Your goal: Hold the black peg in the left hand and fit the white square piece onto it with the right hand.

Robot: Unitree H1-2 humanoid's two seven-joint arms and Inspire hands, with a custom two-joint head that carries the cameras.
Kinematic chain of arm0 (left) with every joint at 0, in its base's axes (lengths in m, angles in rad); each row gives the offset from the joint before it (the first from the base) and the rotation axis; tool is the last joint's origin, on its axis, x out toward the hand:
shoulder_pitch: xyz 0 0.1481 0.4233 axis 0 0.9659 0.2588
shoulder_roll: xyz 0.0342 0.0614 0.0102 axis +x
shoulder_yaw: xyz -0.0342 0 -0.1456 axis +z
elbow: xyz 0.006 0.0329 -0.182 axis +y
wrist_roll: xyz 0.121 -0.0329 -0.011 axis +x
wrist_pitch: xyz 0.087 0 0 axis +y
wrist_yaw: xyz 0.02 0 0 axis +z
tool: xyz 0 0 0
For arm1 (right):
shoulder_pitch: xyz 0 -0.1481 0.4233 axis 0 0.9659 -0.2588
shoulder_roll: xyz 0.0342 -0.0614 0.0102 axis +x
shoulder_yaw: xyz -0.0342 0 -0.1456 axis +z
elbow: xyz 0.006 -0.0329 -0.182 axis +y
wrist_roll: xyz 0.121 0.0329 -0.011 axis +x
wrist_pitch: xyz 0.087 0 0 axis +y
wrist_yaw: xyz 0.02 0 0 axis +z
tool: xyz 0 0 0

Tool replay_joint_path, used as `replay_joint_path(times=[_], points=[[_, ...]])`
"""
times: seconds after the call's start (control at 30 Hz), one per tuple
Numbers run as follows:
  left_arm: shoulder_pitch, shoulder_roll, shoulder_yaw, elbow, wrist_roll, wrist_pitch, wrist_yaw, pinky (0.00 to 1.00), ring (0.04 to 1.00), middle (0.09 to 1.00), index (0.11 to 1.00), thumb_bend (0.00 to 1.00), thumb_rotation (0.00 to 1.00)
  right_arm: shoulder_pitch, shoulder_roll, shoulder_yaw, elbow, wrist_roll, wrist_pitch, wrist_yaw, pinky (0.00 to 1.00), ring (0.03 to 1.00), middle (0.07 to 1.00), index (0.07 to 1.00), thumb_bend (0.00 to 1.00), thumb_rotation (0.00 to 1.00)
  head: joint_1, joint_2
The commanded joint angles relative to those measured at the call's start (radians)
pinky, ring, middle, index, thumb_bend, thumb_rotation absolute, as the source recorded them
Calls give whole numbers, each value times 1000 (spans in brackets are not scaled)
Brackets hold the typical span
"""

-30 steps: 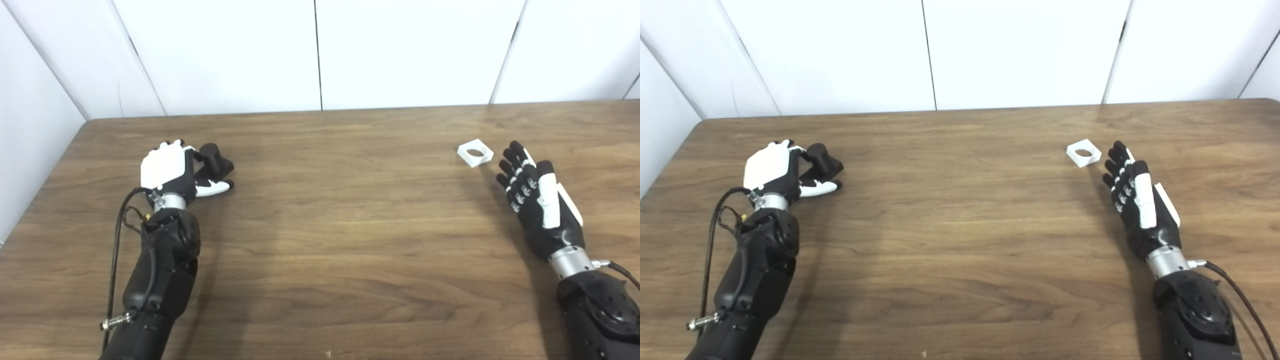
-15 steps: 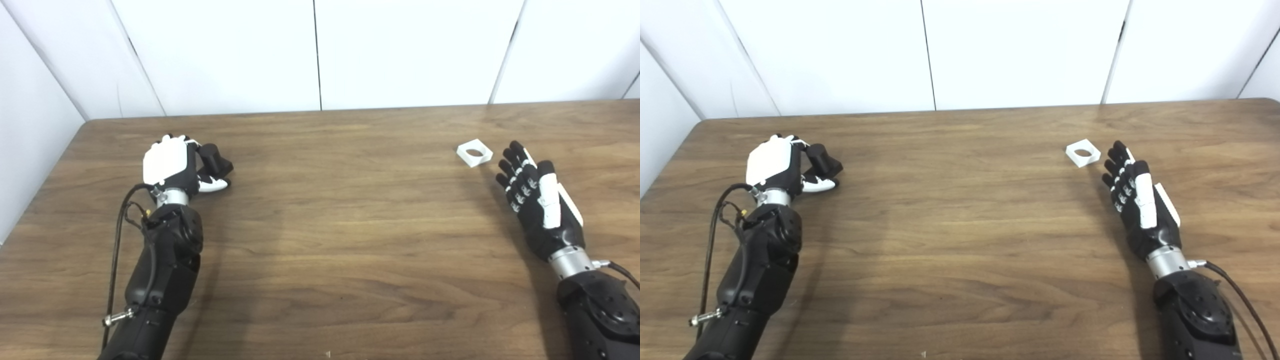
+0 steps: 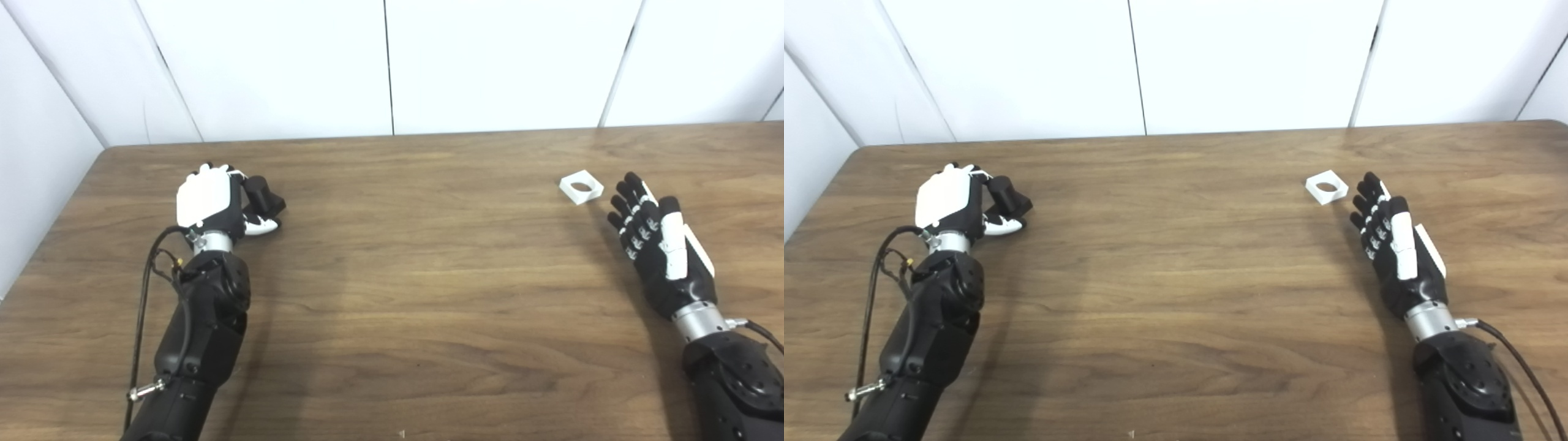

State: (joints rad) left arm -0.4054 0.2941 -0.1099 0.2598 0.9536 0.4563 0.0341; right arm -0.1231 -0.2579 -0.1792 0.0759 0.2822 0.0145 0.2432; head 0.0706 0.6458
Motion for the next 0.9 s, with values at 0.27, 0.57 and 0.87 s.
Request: replay_joint_path(times=[0.27, 0.57, 0.87], points=[[-7, 31, -1, -10, -8, 12, 37, 1000, 1000, 902, 490, 518, 64, 27, 1, -2, 18, 3, -43, 5, 1000, 1000, 1000, 1000, 643, 1000, 0, 3], [-4, 37, -16, -4, -23, 6, 63, 1000, 1000, 893, 488, 520, 64, 31, -3, -3, 9, -6, -33, -2, 1000, 1000, 1000, 1000, 661, 1000, 0, 5], [6, 37, -21, -7, -22, 10, 59, 1000, 1000, 888, 487, 522, 67, 30, -2, -5, 10, 6, -30, 7, 1000, 1000, 1000, 1000, 649, 1000, -1, 7]])
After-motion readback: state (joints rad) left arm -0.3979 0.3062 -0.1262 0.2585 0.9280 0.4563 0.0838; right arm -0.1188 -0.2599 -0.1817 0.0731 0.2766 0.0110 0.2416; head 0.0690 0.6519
